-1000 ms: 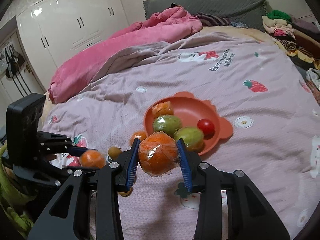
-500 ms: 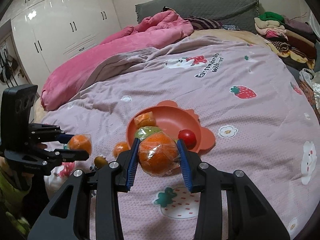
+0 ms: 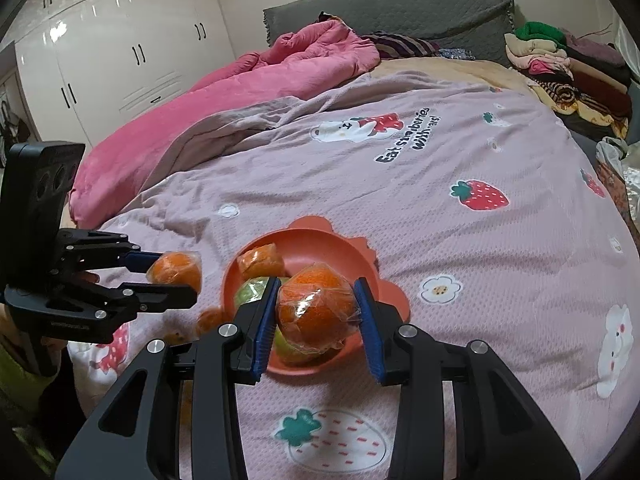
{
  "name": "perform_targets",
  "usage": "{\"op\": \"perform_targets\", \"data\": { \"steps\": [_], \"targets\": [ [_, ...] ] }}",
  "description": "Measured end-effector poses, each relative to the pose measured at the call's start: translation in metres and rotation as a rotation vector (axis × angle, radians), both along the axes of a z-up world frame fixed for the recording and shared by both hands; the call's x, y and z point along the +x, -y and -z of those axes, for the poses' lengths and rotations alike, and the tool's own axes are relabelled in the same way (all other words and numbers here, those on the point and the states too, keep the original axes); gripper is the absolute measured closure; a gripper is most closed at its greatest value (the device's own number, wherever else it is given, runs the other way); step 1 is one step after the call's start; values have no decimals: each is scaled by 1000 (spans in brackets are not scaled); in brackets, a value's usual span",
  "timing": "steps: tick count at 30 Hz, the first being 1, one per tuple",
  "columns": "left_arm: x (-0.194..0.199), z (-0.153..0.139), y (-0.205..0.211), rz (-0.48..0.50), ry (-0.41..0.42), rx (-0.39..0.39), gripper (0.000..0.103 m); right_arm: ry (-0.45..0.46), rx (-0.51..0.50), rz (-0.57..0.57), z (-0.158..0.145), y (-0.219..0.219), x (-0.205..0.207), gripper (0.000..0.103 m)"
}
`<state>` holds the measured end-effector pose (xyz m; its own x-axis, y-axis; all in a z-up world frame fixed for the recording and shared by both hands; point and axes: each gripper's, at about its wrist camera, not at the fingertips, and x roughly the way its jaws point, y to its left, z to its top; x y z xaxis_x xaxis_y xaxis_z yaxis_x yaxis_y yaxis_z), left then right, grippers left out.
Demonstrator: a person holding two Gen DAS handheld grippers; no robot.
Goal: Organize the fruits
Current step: 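Carry both wrapped oranges over the orange plate with both tools, then lower both wrapped oranges into the plate and open both tools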
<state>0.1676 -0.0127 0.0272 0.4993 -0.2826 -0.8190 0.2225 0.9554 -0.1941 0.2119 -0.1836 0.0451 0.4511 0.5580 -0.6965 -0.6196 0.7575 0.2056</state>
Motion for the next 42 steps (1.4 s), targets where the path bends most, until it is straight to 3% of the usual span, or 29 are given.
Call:
{"op": "perform_targets", "data": {
  "steps": [23,42],
  "targets": [
    [80,20,3,-4,-48,-9,69,-18,-72,-13,31,-23,38,67],
    [95,28,1,-8,-59,-32,69,17,-118,-17,43,-31,51,67]
  ]
}}
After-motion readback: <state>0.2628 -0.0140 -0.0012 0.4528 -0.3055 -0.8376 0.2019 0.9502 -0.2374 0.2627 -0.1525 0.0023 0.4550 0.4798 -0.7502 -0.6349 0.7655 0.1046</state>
